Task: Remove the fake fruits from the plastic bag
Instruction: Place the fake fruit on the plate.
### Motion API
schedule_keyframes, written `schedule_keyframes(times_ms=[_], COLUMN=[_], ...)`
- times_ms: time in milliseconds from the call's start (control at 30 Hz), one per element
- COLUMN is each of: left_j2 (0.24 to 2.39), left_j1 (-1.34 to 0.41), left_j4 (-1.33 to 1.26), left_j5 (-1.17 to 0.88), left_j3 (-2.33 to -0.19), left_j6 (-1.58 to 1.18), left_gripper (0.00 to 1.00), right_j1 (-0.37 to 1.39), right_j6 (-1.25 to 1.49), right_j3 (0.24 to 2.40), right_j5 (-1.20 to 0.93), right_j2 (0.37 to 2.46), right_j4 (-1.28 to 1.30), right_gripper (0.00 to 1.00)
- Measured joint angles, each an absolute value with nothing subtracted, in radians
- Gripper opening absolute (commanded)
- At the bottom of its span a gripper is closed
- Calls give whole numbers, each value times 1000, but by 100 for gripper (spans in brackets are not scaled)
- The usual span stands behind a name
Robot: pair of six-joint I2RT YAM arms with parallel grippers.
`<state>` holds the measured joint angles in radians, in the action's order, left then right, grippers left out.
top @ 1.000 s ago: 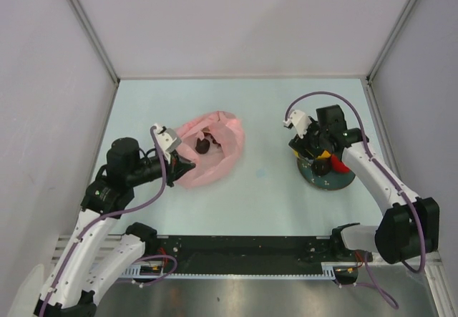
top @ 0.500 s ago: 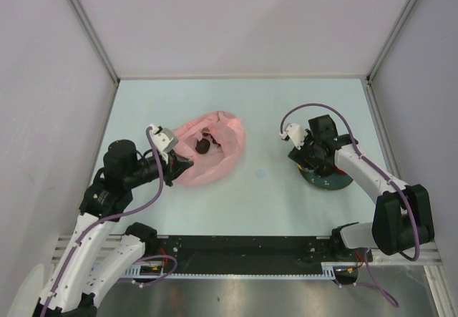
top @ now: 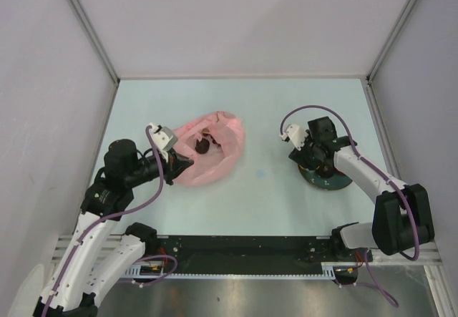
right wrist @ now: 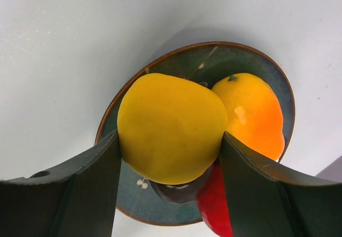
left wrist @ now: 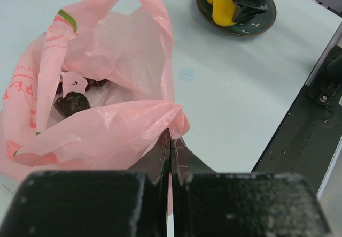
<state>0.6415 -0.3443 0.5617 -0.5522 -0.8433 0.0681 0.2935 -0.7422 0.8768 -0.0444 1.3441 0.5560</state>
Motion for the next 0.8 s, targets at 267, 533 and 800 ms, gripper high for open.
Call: schedule_keyframes(times_ms=[267, 533, 800], left_j2=[643, 641, 641], left_j1=[-344, -343, -331], left_j4=[561, 556, 557], left_j5=[-552, -552, -551], left_j3=[-843, -832, -832], left_j6=[67, 60, 60], left_gripper=[0, 0, 0], right_j1=[307, 319, 385], right_j6=[-742, -734, -638], right_j3=[877, 876, 968], right_j5=[-25, -10, -78], right_j2=[1344, 1341, 1279], right_j4=[555, 555, 610], right_gripper=[52, 86, 100])
